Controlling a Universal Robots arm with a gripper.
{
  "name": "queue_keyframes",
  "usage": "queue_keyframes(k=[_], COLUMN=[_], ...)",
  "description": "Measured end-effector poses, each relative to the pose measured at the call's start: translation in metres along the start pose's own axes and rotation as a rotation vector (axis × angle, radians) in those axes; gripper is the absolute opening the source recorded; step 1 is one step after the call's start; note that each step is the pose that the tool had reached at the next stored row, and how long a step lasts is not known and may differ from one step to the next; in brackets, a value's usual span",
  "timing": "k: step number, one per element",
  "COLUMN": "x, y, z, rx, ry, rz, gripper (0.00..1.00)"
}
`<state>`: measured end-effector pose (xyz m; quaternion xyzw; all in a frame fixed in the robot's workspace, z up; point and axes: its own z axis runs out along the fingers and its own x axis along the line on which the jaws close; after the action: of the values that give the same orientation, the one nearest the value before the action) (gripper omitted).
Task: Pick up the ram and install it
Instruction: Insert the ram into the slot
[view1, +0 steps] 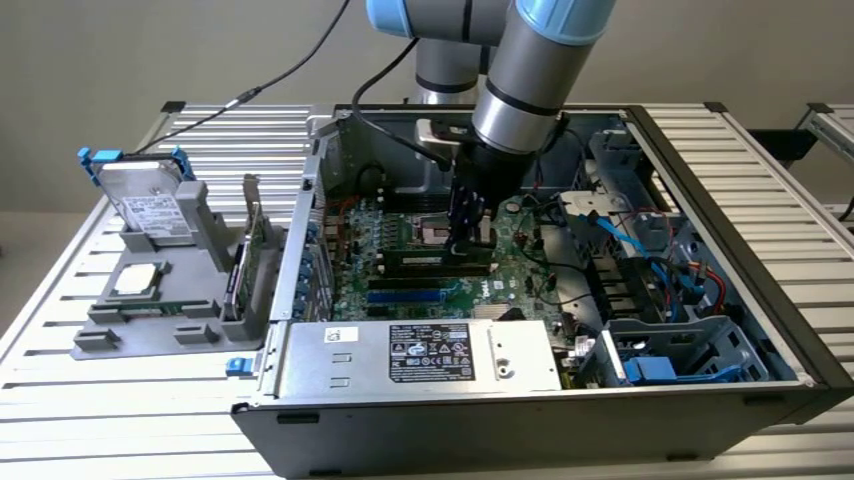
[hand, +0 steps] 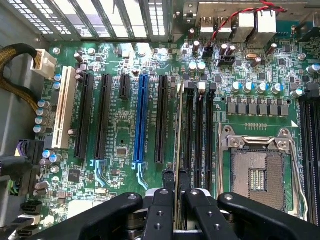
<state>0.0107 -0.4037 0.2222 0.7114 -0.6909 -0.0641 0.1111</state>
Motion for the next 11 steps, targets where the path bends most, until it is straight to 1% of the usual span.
queue_keyframes(k=[4,6,8,11], x=[0.0,-0.0002,-0.0003,-0.0003], y=[0.0001,-0.0003,-0.0004,-0.0005], z=[0.0,0.0005,0.0006,0.0008], rx=[-0.0007,-0.0049,-0.0122,-0.0129], ry=[0.0,-0.0004,-0.0003,-0.0003], rz=[0.0,0.0,-0.001,-0.001], gripper=[0.14,0.14,0.14,0.14])
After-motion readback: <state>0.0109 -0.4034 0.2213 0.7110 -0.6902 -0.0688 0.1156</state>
